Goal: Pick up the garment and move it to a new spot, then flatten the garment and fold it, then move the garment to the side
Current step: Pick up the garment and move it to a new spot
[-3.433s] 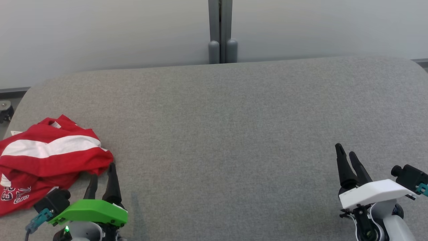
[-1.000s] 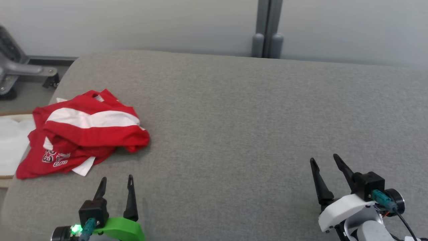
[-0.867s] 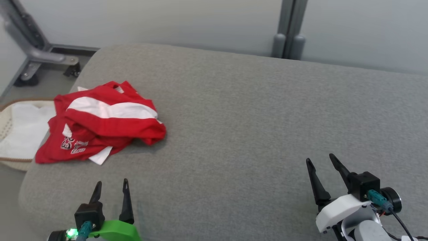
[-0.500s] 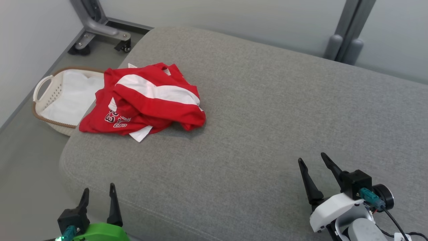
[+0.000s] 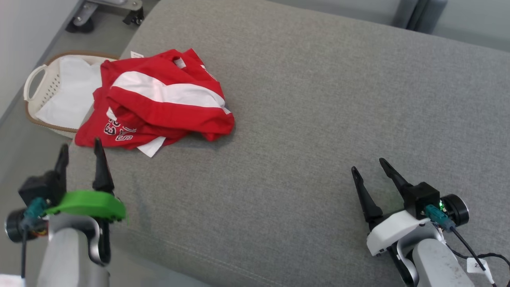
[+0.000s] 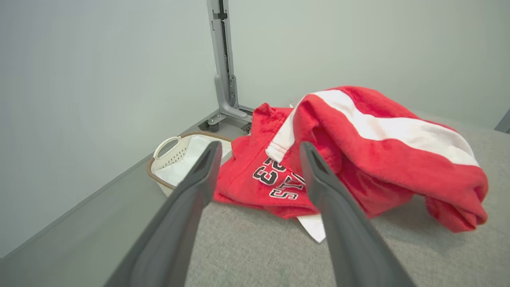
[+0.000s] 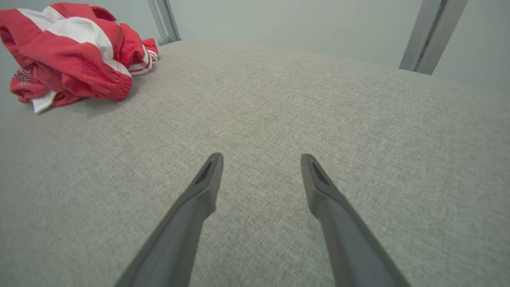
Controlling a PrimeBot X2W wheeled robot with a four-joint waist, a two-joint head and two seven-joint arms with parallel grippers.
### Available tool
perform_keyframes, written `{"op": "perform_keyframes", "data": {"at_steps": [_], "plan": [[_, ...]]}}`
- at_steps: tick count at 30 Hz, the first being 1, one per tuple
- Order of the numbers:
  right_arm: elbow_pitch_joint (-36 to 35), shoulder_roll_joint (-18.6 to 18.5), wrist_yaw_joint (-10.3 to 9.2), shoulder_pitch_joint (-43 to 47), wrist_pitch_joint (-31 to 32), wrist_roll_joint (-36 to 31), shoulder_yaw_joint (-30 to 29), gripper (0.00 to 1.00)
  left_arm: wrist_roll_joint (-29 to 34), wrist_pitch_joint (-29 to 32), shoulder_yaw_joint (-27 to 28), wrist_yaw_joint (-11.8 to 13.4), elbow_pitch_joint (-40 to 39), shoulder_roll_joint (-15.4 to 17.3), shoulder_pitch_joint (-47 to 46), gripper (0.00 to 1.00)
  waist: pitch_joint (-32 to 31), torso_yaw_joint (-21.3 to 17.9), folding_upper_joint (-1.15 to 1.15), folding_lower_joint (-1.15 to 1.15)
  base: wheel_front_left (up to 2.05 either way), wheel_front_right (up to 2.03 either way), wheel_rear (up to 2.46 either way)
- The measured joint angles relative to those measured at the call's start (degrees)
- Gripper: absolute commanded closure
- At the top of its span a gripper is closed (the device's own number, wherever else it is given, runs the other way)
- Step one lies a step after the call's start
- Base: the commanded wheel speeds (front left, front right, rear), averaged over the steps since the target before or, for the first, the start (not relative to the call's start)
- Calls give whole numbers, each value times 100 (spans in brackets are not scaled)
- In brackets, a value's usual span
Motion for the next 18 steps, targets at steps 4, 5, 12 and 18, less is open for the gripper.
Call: {"op": "perform_keyframes", "data": {"at_steps": [4,5,12,18], "plan": [[-35,-108,0,-152,1,-67,92,0,-45,-9,51,-36,323,293,-809,0,353,-142,0,0,0,0,0],[-42,-133,0,-187,0,-81,107,0,-36,-9,-11,-51,435,390,-986,0,439,-178,0,0,0,0,0],[-100,-244,11,-367,-44,-91,225,0,-703,-9,-420,-60,1148,843,-1820,0,936,-440,0,0,0,0,0],[-145,-209,13,-502,-67,-89,227,0,-1237,-9,-817,-62,1726,985,-1911,0,1126,-730,0,0,0,0,0]]}}
